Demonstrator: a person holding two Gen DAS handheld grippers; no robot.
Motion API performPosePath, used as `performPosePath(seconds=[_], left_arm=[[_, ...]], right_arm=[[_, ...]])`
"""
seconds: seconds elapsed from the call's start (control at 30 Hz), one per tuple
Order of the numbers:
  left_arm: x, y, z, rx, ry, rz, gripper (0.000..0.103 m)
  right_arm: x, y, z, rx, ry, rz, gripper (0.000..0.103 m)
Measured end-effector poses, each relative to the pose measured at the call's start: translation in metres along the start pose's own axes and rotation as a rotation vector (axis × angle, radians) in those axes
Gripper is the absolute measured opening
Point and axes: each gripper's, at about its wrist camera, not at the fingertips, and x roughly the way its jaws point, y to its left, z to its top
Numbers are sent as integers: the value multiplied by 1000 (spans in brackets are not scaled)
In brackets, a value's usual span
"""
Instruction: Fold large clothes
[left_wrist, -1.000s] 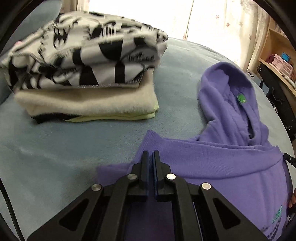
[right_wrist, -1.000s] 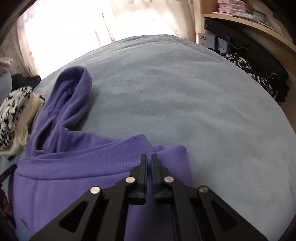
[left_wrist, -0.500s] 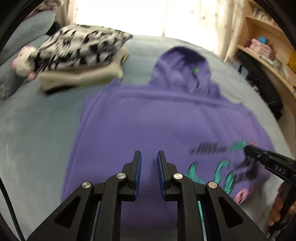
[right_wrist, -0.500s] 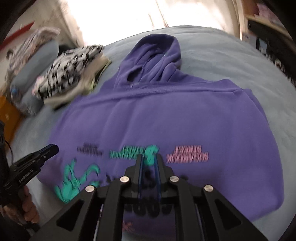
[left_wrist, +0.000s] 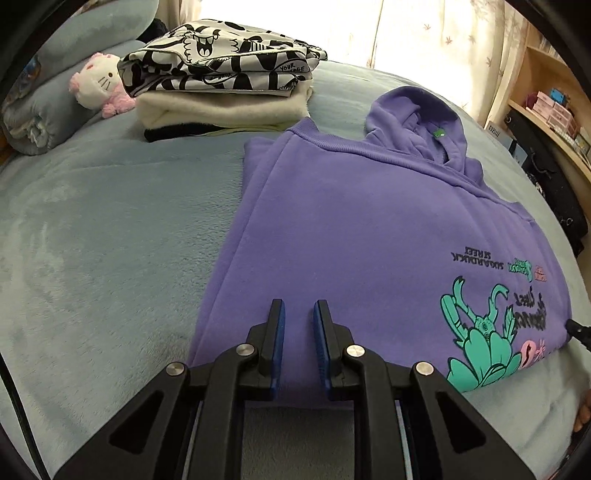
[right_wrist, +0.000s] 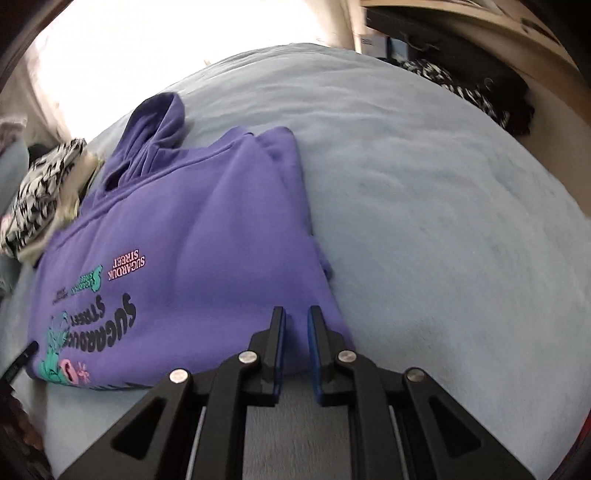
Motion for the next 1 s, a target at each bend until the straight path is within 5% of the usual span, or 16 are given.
performPosePath(seconds=[0.17, 0.57, 1.0], left_arm=[[1, -5, 1, 12, 0, 33, 15], [-9, -4, -6, -42, 19, -6, 27], [-30, -18, -14, -4, 14, -21, 66]], right_arm=[[1, 12, -9, -21, -1, -66, 12], [9, 4, -19, 49, 12, -43, 13], [11, 11, -24, 10, -18, -87, 13]])
